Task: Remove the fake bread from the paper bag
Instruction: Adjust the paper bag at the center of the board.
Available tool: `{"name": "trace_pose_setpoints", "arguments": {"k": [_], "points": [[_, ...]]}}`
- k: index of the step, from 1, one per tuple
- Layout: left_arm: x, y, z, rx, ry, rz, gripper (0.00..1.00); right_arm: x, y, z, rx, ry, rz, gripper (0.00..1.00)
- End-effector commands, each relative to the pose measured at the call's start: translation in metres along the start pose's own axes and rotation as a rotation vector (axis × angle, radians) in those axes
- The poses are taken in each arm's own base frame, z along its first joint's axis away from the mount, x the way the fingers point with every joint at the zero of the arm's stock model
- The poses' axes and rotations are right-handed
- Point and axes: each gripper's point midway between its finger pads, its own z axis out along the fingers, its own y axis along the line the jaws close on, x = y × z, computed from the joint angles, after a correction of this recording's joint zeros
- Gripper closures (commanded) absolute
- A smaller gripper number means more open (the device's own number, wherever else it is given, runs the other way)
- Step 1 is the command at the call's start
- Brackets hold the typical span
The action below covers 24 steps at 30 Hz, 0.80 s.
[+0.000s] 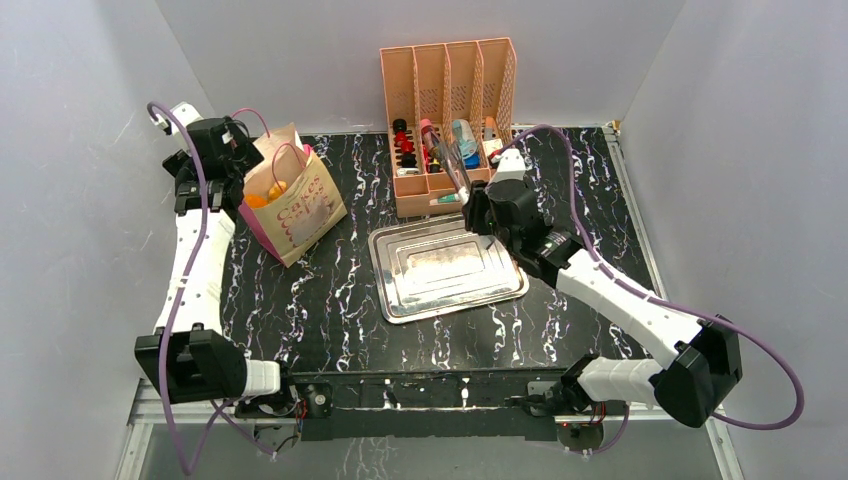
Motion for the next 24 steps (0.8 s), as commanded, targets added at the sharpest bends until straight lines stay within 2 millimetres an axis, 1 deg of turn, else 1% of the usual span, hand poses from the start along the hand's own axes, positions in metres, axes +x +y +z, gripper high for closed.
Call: {"name": "trace_pose_setpoints", "arguments": {"k": [1, 5, 11, 13, 20, 22, 23, 24], "points": [[-0.004, 0.000, 0.005, 0.026, -0.007, 0.002, 0.02, -0.049, 0.026, -0.016, -0.081, -0.134, 0.023, 0.70], [0.003, 0.001, 0.015, 0.040, 0.015, 0.004, 0.02, -0.050, 0.036, -0.018, -0.095, -0.137, 0.015, 0.70], [0.017, -0.013, 0.025, 0.150, 0.079, -0.038, 0.02, -0.047, 0.047, -0.020, -0.102, -0.134, -0.002, 0.69], [0.023, -0.014, 0.031, 0.148, 0.101, -0.037, 0.02, -0.047, 0.051, -0.020, -0.106, -0.132, -0.007, 0.69], [0.035, -0.012, 0.042, 0.136, 0.126, -0.027, 0.02, -0.046, 0.064, -0.024, -0.126, -0.127, -0.018, 0.69], [0.040, -0.012, 0.046, 0.129, 0.135, -0.023, 0.04, -0.045, 0.068, -0.025, -0.132, -0.126, -0.022, 0.69], [0.042, -0.012, 0.048, 0.129, 0.138, -0.019, 0.06, -0.044, 0.070, -0.025, -0.135, -0.123, -0.024, 0.69], [0.043, -0.012, 0.049, 0.130, 0.139, -0.019, 0.11, -0.043, 0.071, -0.025, -0.134, -0.121, -0.028, 0.69]]}}
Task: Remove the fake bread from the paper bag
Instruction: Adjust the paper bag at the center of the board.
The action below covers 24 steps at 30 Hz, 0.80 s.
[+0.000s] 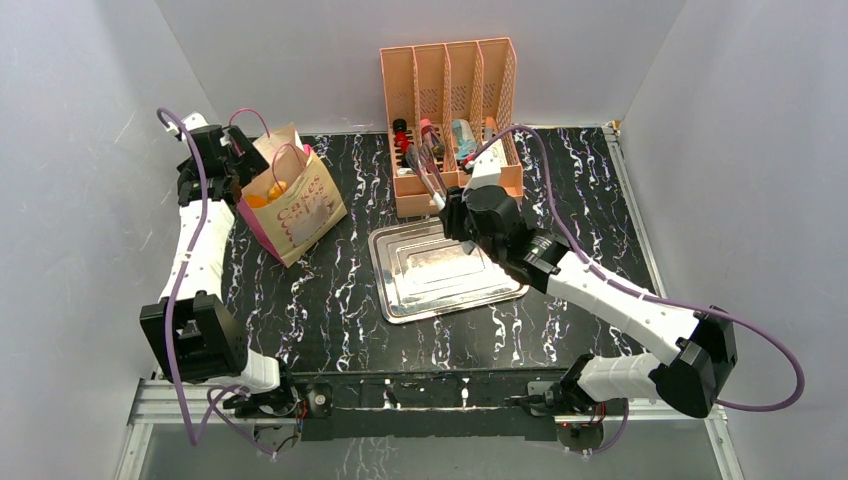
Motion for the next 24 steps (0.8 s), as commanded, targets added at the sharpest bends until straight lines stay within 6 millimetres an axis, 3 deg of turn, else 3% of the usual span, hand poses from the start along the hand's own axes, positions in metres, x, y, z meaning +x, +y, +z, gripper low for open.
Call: {"name": "trace_pose_setpoints", "arguments": {"k": [1, 2, 8, 13, 24], "points": [[0.000, -0.003, 0.004, 0.023, -0.008, -0.002, 0.18, -0.040, 0.018, -0.010, -0.029, -0.108, 0.027, 0.69], [0.001, -0.003, 0.004, 0.031, -0.010, 0.002, 0.26, -0.039, 0.019, -0.010, -0.030, -0.105, 0.025, 0.68], [0.002, -0.009, 0.001, 0.084, -0.029, 0.024, 1.00, -0.033, 0.028, -0.010, -0.039, -0.091, 0.015, 0.68], [0.003, -0.004, -0.002, 0.077, -0.068, -0.001, 1.00, -0.032, 0.037, -0.016, -0.039, -0.091, 0.001, 0.68], [-0.058, 0.004, -0.048, -0.070, -0.406, -0.193, 1.00, -0.044, 0.056, -0.032, -0.036, -0.117, -0.028, 0.68]]}}
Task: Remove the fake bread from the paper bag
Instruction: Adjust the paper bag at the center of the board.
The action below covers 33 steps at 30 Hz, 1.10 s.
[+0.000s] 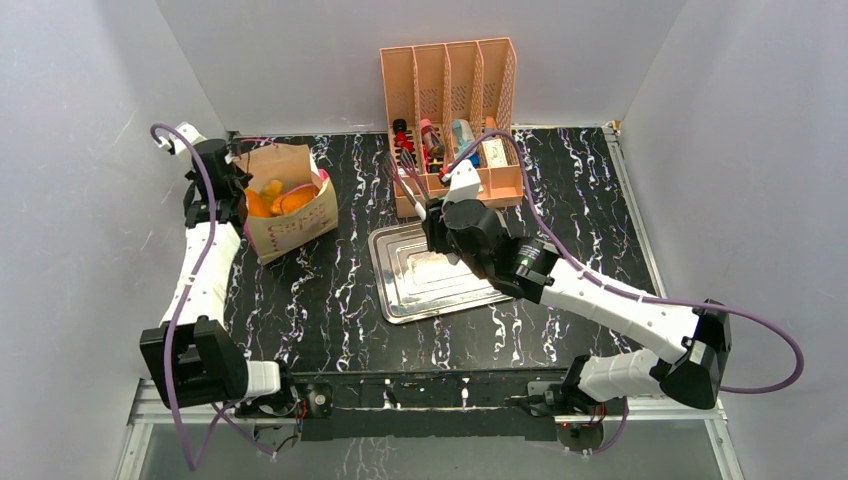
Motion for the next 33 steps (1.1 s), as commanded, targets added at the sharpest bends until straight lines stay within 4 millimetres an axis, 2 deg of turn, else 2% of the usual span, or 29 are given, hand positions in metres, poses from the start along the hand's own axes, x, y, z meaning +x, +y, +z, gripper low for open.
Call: {"name": "trace_pose_setpoints", "arguments": {"k": [1, 3, 7, 9, 14, 17, 21, 25, 33], "points": [[-0.061, -0.009, -0.036, -0.072, -0.315, -0.143, 1.00, -0.046, 0.011, -0.013, 0.007, -0.115, 0.034, 0.68], [-0.064, -0.013, -0.050, -0.106, -0.413, -0.160, 1.00, -0.047, 0.013, -0.017, 0.008, -0.118, 0.028, 0.68], [-0.051, -0.040, -0.070, -0.089, -0.531, -0.183, 1.00, -0.047, 0.017, -0.025, 0.005, -0.120, 0.019, 0.68], [-0.042, -0.044, -0.082, -0.097, -0.594, -0.199, 1.00, -0.045, 0.018, -0.030, -0.001, -0.118, 0.018, 0.68], [0.005, -0.042, -0.094, -0.126, -0.621, -0.142, 1.00, -0.035, 0.021, -0.042, -0.009, -0.110, 0.010, 0.68], [0.026, -0.040, -0.108, -0.098, -0.632, -0.129, 1.00, -0.027, 0.021, -0.050, -0.022, -0.097, 0.011, 0.68], [0.048, -0.034, -0.118, -0.085, -0.618, -0.128, 1.00, -0.011, 0.025, -0.059, -0.044, -0.061, 0.008, 0.69], [0.059, -0.037, -0.127, -0.045, -0.599, -0.136, 1.00, 0.007, 0.037, -0.070, -0.075, -0.026, 0.007, 0.69], [0.065, -0.040, -0.132, -0.016, -0.565, -0.162, 1.00, 0.061, 0.085, -0.096, -0.156, 0.070, -0.010, 0.69]]}}
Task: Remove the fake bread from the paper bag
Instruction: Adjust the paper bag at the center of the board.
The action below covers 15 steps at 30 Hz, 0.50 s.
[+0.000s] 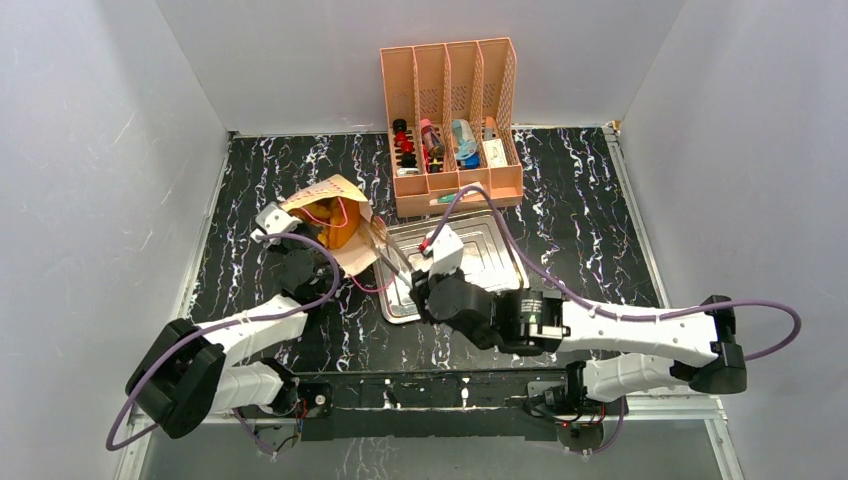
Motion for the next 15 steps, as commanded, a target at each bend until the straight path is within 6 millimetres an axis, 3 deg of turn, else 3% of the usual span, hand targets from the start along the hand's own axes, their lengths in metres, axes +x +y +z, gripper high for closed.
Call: {"name": "trace_pose_setpoints", "arguments": {"k": [1, 4, 6, 8, 11, 15], "points": [[-0.011, 0.000, -0.003, -0.015, 0.000, -0.107, 1.00, 0.012, 0.026, -0.009, -0.018, -0.010, 0.065, 0.69], [-0.005, 0.003, -0.007, -0.003, 0.025, -0.109, 1.00, 0.038, 0.054, -0.019, -0.044, 0.025, 0.070, 0.70], [-0.005, 0.006, -0.009, 0.010, 0.036, -0.118, 1.00, 0.041, 0.063, -0.015, -0.051, 0.032, 0.068, 0.69], [0.001, 0.011, -0.014, 0.034, 0.057, -0.124, 1.00, 0.037, 0.075, -0.007, -0.056, 0.012, 0.090, 0.68], [0.008, 0.014, -0.019, 0.056, 0.084, -0.140, 1.00, 0.033, 0.077, 0.009, 0.006, 0.001, 0.086, 0.63], [0.018, 0.020, -0.026, 0.081, 0.099, -0.123, 1.00, 0.015, 0.079, 0.035, -0.010, 0.004, 0.172, 0.63]]}}
